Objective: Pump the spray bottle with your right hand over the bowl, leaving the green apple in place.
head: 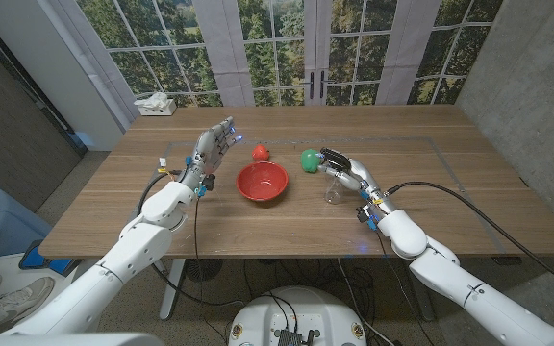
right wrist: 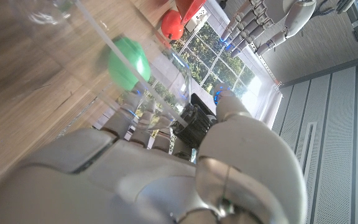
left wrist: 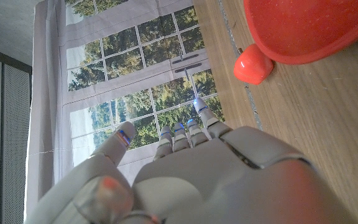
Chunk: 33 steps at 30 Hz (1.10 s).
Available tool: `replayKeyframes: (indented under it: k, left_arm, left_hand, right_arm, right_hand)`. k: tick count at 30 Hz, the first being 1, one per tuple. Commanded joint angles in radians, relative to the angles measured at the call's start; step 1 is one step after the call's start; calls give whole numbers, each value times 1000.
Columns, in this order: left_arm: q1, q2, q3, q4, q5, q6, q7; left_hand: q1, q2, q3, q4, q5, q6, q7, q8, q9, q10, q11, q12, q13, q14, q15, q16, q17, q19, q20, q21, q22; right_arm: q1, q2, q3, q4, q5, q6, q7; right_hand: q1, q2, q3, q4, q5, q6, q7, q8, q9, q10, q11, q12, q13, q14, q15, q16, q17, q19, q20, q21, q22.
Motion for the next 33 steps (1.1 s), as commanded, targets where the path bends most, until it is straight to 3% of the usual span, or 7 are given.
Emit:
replayKeyframes:
  k: [1, 8, 17, 24, 30, 33]
  left_arm:
    - [14, 4, -4, -13, -1, -5, 1]
    - [14, 4, -3, -12, -1, -5, -2]
    - [13, 4, -3, -10, -2, -6, -5]
    - [13, 4, -5, -6, -5, -7, -8]
    - [12, 5, -6, -3, -7, -8, -11]
    - [12, 5, -8, 0, -11, -7, -13]
  left_hand:
    - [-14, 51, 5, 4, 6, 8, 2, 5, 5, 9, -3, 3, 6, 5, -10, 2, 4, 9, -16, -4, 3]
    - [-18, 51, 4, 8, 6, 10, -1, 5, 5, 9, -4, 2, 6, 6, -11, 3, 5, 10, -15, -6, 3]
    - [-22, 52, 5, 11, 6, 11, -3, 4, 5, 9, -3, 2, 6, 5, -10, 2, 5, 11, -13, -10, 3]
    - [-24, 52, 5, 13, 7, 14, -6, 5, 5, 9, -4, 2, 6, 6, -10, 2, 5, 12, -11, -13, 3]
    - [-25, 52, 6, 14, 8, 15, -9, 5, 5, 8, -4, 1, 6, 6, -10, 2, 4, 13, -9, -16, 3]
    - [-26, 52, 6, 14, 8, 15, -9, 5, 5, 7, -4, 1, 6, 5, -10, 1, 4, 13, -8, -17, 3]
  right_arm:
    - [-21, 0, 8, -35, -29, -33, -44]
    - [-28, 8, 10, -42, -27, -45, -61]
    - [-20, 11, 4, -39, -26, -60, -63]
    - [-14, 20, 2, -30, -3, -58, -58]
    - [-2, 31, -3, -10, 5, -46, -55]
    - [4, 33, -6, -3, 12, -41, -48]
  right_hand:
    - [24, 33, 16, 0, -6, 9, -19, 8, 9, 8, -19, 6, 3, 11, -95, 14, 11, 1, -17, -1, 3]
    - [69, 57, 22, -3, -14, 53, -17, 28, 23, 51, -32, 24, 10, 48, -130, 49, 35, 27, -35, 12, 6]
    - [104, 66, -7, 13, -19, 139, 11, 105, 82, 147, -46, 72, 51, 118, -164, 159, 132, 63, -47, 47, 16]
    - [149, 81, -4, 23, -18, 164, 29, 170, 142, 244, -64, 127, 106, 250, -180, 288, 239, 145, -12, 120, 31]
    - [172, 70, -4, 22, -19, 183, 49, 220, 184, 310, -62, 167, 150, 375, -184, 385, 322, 191, -19, 191, 63]
    - [171, 68, -11, 26, -19, 166, 52, 230, 201, 328, -68, 180, 173, 423, -182, 424, 363, 208, -24, 231, 86]
